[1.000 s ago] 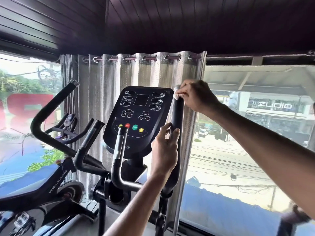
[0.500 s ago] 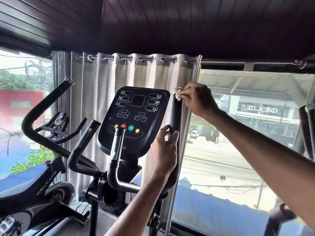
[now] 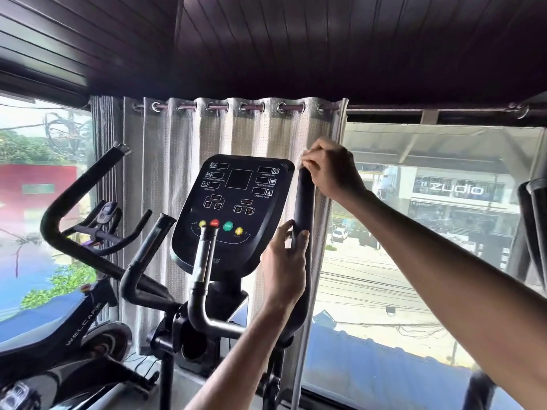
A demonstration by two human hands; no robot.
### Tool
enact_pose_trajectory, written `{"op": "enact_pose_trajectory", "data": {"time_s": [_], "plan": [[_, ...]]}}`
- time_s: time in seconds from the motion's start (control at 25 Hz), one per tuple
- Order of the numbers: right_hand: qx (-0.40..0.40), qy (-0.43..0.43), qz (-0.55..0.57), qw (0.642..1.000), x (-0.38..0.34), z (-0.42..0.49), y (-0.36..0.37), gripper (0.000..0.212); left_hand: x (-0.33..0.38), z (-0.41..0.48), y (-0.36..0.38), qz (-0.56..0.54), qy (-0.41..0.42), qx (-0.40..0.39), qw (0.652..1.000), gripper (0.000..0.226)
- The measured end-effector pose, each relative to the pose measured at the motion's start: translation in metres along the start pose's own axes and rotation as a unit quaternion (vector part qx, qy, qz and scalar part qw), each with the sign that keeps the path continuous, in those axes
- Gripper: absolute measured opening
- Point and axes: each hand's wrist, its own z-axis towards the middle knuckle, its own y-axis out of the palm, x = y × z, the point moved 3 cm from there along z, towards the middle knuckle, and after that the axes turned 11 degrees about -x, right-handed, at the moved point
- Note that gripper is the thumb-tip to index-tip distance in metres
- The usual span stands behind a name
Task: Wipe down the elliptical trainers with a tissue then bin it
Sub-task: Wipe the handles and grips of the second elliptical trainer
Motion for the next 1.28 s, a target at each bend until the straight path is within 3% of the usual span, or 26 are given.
{"op": "enact_pose_trajectory", "data": {"time_s": [0.08,0.24,0.52,0.64,0.88,1.08,1.2,1.28], "plan": [[0.016,0.016,0.05,0.998,0.004,-0.015,-0.002,0.014,0.001,-0.001,0.0,-0.004,0.003,0.007,1.0,0.026],[0.046,0.166,0.192,0.966,-0.001,-0.05,0.005,0.019,-0.001,-0.002,0.0,-0.005,-0.002,0.011,1.0,0.027],[0.039,0.226,0.273,0.934,-0.01,-0.079,0.009,0.023,-0.002,-0.002,0.001,-0.024,-0.01,0.002,1.0,0.028],[0.042,0.185,0.27,0.944,-0.011,-0.084,0.016,0.032,0.0,-0.003,0.001,-0.024,-0.005,0.005,1.0,0.027],[0.046,0.172,0.355,0.918,-0.009,-0.086,0.023,0.03,-0.003,-0.002,0.001,-0.021,-0.015,0.013,1.0,0.026],[0.108,0.059,0.249,0.961,-0.014,-0.109,0.025,0.026,-0.001,-0.002,-0.001,0.011,-0.013,0.018,1.0,0.03],[0.128,0.082,0.217,0.964,-0.014,-0.092,0.021,0.027,-0.001,-0.001,0.0,0.009,-0.011,0.023,1.0,0.028],[0.107,0.034,0.191,0.975,-0.015,-0.091,0.019,0.025,0.0,-0.003,-0.001,0.012,-0.009,0.025,1.0,0.029]]}}
